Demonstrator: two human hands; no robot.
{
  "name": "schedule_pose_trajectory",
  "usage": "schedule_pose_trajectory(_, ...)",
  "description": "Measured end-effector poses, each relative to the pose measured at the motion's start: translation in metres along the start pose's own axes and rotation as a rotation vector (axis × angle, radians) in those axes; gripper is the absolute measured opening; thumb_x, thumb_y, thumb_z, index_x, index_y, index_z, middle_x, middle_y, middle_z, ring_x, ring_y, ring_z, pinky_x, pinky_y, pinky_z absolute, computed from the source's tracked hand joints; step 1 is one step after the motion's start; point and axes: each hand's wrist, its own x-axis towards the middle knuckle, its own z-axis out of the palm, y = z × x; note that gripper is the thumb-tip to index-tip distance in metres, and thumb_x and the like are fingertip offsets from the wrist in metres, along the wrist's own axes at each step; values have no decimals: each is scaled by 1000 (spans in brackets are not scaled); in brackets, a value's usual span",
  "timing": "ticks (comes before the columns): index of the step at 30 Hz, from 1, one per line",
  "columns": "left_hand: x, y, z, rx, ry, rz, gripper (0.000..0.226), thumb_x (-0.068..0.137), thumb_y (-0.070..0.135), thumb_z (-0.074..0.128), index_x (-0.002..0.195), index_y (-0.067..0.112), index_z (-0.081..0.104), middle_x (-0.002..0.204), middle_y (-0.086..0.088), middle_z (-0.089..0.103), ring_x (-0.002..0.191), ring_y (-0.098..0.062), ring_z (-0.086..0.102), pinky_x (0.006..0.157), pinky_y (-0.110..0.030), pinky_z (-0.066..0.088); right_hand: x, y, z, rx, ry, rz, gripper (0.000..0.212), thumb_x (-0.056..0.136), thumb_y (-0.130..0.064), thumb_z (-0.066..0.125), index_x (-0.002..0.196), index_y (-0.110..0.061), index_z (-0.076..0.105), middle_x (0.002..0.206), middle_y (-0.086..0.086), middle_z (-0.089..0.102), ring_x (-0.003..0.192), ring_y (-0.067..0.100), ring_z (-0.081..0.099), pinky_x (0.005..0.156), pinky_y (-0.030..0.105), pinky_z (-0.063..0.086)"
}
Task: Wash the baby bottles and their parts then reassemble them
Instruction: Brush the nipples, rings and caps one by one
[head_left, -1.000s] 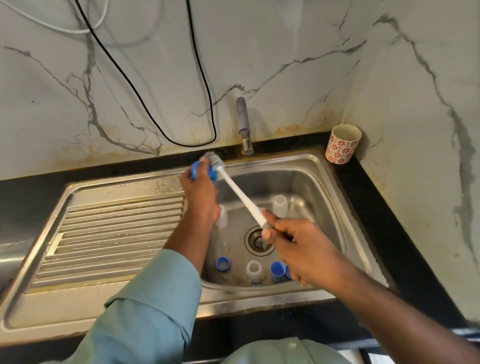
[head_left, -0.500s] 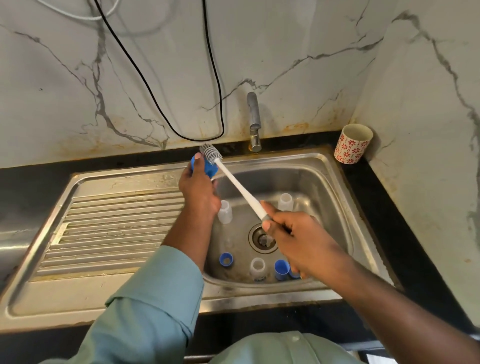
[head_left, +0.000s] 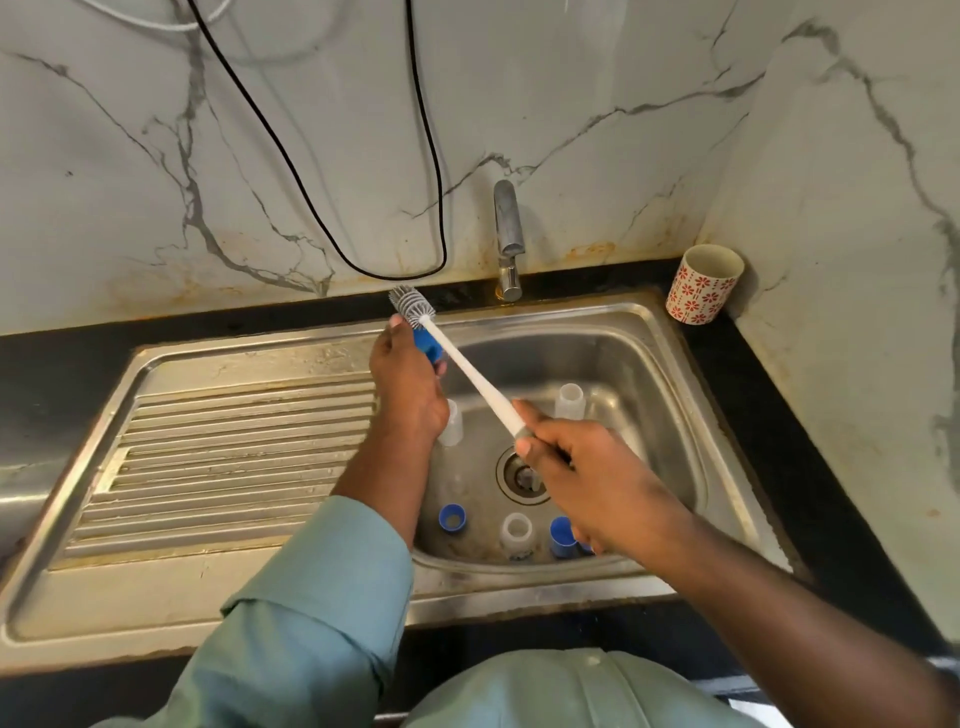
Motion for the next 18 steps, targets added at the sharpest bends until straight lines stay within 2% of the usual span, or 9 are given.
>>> schedule_pose_trajectory(2, 11, 9, -5, -54, 64, 10, 14, 103, 32, 49, 93, 27, 58, 95, -2, 62, 82, -15, 59, 61, -25, 49, -6, 1, 3, -35, -55, 5, 29, 102, -33, 44, 106, -11, 62, 53, -38, 49, 35, 3, 37, 37, 19, 36)
schedule_pose_trajectory(3, 13, 12, -7, -72, 77, 7, 15, 104, 32, 48, 93, 27, 58, 93, -2, 62, 79, -15, 59, 59, -25, 48, -11, 1, 5, -49, -85, 1, 28, 102, -33, 44, 107, -13, 62, 52, -39, 47, 35, 3, 38, 37, 18, 35)
schedule_pose_trajectory(5, 8, 5, -6, -18, 42, 39, 16, 105, 33, 46, 94, 29, 57, 92, -1, 60, 76, -13, 57, 61, -25, 47, -6, 0, 7, -46, -46, -20, 28, 102, -35, 43, 111, -17, 62, 56, -21, 52, 37, 2, 38, 39, 21, 37)
schedule_pose_trajectory(7, 0, -4, -1, 24, 4, 61, 15, 104, 33, 47, 97, 26, 58, 94, -1, 59, 78, -14, 56, 61, -25, 49, 6, 0, 8, -53, 40, -20, 28, 102, -37, 42, 119, -26, 60, 60, -7, 47, 40, 4, 39, 41, 25, 39)
schedule_pose_trajectory(9, 5, 2, 0, -28, 56, 32, 16, 104, 32, 48, 94, 26, 59, 96, -2, 60, 82, -17, 60, 60, -26, 50, 8, 0, 8, -84, 23, -21, 26, 102, -38, 41, 121, -32, 59, 58, -6, 45, 38, 3, 39, 41, 24, 39)
schedule_pose_trajectory(11, 13, 10, -4, -114, 89, -1, 17, 104, 34, 48, 93, 27, 60, 100, -4, 63, 85, -18, 63, 59, -26, 51, -2, 3, 9, -68, -37, -28, 26, 102, -37, 40, 116, -26, 60, 54, -8, 44, 36, 3, 38, 39, 22, 38)
schedule_pose_trajectory(14, 4, 1, -1, -28, -11, 32, 22, 96, 43, 59, 101, 21, 60, 98, -4, 63, 82, -16, 62, 65, -24, 54, 4, 0, 10, -41, 22, -4, 27, 103, -35, 41, 117, -21, 58, 61, -5, 46, 41, 5, 40, 39, 23, 40)
schedule_pose_trajectory(16, 2, -1, 2, -9, -1, 28, 28, 87, 36, 71, 106, 18, 61, 105, -5, 63, 92, -18, 64, 75, -28, 60, 11, -4, 8, -23, 35, 27, 24, 103, -35, 41, 118, -28, 58, 64, -2, 48, 42, 8, 42, 37, 22, 40)
schedule_pose_trajectory(18, 11, 10, -2, -112, 33, 13, 33, 85, 19, 76, 115, 14, 62, 114, -10, 64, 99, -23, 66, 80, -33, 61, 6, -3, 6, -46, -6, 30, 22, 103, -36, 41, 113, -26, 58, 64, -2, 50, 40, 7, 44, 36, 22, 41)
